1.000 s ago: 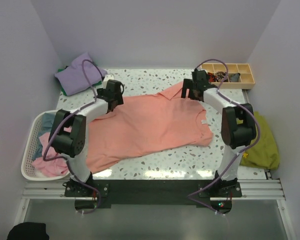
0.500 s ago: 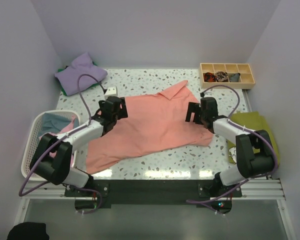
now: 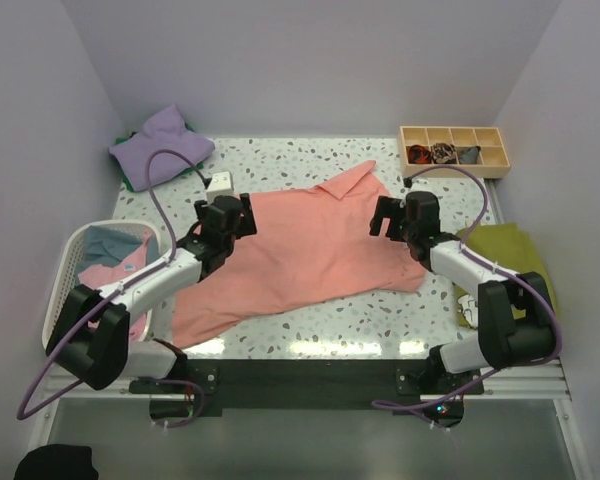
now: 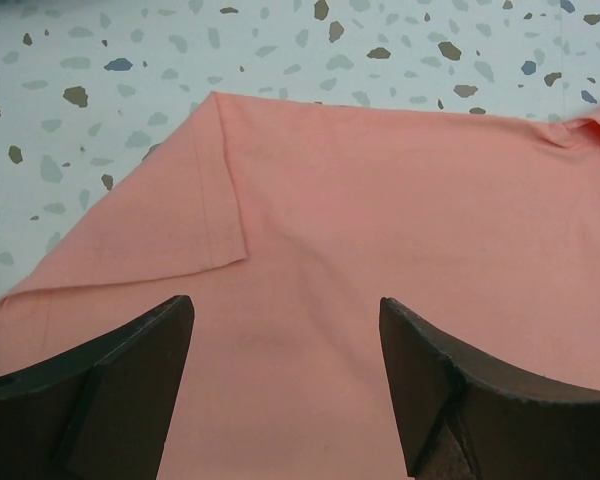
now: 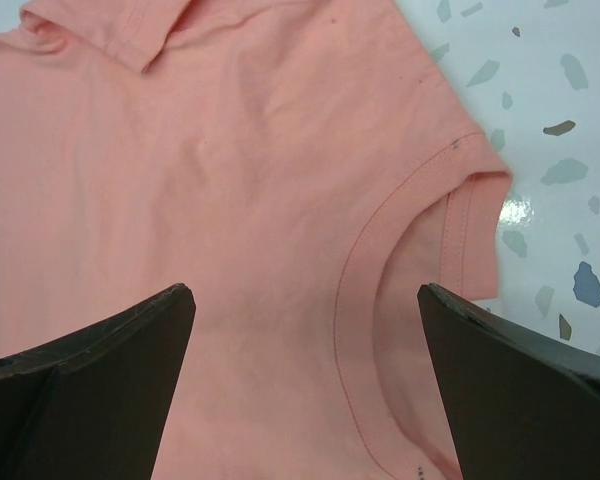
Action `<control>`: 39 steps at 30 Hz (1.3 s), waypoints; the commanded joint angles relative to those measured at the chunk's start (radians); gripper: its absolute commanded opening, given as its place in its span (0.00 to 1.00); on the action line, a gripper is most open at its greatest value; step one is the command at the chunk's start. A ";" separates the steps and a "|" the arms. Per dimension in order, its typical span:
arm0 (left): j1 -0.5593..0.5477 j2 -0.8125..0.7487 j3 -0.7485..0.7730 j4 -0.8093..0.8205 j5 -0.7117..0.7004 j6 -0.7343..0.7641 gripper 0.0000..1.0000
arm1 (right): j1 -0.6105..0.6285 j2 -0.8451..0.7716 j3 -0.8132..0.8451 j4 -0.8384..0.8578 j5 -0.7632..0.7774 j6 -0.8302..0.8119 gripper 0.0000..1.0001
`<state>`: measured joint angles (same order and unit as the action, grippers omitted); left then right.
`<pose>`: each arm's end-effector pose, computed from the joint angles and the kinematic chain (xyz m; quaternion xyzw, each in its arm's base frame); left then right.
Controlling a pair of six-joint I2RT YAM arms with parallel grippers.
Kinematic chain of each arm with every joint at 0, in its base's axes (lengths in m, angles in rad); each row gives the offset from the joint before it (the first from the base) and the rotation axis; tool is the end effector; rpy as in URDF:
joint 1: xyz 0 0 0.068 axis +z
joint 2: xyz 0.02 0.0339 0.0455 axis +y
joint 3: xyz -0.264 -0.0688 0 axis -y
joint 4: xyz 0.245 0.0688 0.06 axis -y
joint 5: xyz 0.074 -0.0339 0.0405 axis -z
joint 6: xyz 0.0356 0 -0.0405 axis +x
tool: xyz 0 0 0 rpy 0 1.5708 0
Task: Fold and stack the t-shirts
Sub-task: Flatten out the tshirt
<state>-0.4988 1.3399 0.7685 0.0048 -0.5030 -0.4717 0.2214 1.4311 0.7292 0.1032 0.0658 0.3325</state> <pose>0.2601 -0.1222 0.2320 -0.1083 0.8505 -0.0245 0.5141 0.2927 0.0635 0.2008 0.0644 0.8815 0.0997 0.4570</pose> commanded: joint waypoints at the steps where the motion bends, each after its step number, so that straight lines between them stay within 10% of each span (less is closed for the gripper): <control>1: -0.004 -0.054 0.028 0.011 -0.058 -0.015 0.81 | 0.001 -0.034 -0.001 0.049 0.005 0.005 0.99; 39: 0.036 -0.225 -0.052 -0.020 -0.158 0.067 1.00 | 0.002 -0.018 0.009 0.036 -0.012 -0.030 0.99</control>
<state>-0.4675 1.1576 0.7296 -0.0414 -0.6559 -0.4252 0.2214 1.4555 0.7200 0.1062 0.0498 0.3199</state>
